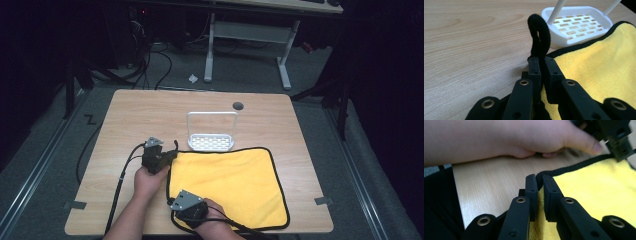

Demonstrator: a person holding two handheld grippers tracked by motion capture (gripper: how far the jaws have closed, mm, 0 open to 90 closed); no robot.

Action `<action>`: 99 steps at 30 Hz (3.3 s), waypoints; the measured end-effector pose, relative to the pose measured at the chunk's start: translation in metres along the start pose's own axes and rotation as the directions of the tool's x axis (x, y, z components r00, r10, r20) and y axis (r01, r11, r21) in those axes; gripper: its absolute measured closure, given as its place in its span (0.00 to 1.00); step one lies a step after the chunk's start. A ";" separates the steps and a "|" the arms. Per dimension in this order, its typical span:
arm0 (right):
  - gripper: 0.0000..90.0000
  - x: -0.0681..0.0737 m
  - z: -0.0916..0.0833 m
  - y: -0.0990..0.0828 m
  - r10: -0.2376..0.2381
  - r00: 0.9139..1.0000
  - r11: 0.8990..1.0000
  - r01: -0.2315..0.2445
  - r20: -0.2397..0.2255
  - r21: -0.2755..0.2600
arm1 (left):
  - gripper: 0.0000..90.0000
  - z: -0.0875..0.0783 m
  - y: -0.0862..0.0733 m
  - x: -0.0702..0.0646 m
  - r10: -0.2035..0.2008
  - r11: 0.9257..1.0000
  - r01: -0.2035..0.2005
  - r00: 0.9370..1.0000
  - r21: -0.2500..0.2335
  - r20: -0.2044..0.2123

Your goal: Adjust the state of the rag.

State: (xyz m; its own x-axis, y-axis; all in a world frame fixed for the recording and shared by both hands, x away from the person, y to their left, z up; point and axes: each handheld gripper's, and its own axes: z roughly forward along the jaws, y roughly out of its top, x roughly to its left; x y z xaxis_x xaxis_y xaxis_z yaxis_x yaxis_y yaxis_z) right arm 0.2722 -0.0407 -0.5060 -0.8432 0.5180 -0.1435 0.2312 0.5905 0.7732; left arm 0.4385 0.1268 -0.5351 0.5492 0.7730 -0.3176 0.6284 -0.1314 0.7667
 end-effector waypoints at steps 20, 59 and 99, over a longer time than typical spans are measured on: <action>0.93 0.042 0.029 0.082 -0.115 0.991 0.985 0.105 -0.068 -0.139 | 0.95 -0.107 0.008 0.056 -0.136 0.974 0.122 0.988 -0.189 -0.066; 0.93 -0.025 -0.060 0.004 0.032 0.995 0.981 -0.013 0.092 -0.192 | 0.96 -0.018 0.046 -0.055 -0.053 0.983 0.043 0.997 -0.177 -0.050; 0.91 -0.055 -0.103 -0.097 0.146 0.974 0.989 -0.146 0.176 -0.011 | 0.95 0.060 0.042 -0.125 0.025 1.000 -0.025 1.000 -0.005 -0.010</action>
State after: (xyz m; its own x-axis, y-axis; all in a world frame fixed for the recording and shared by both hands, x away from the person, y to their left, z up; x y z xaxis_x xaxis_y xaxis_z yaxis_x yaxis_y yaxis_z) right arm 0.2464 -0.1906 -0.5095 -0.7020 0.6991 -0.1358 0.3463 0.5017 0.7927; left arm 0.4294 -0.0124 -0.4966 0.5594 0.7754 -0.2928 0.6114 -0.1475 0.7775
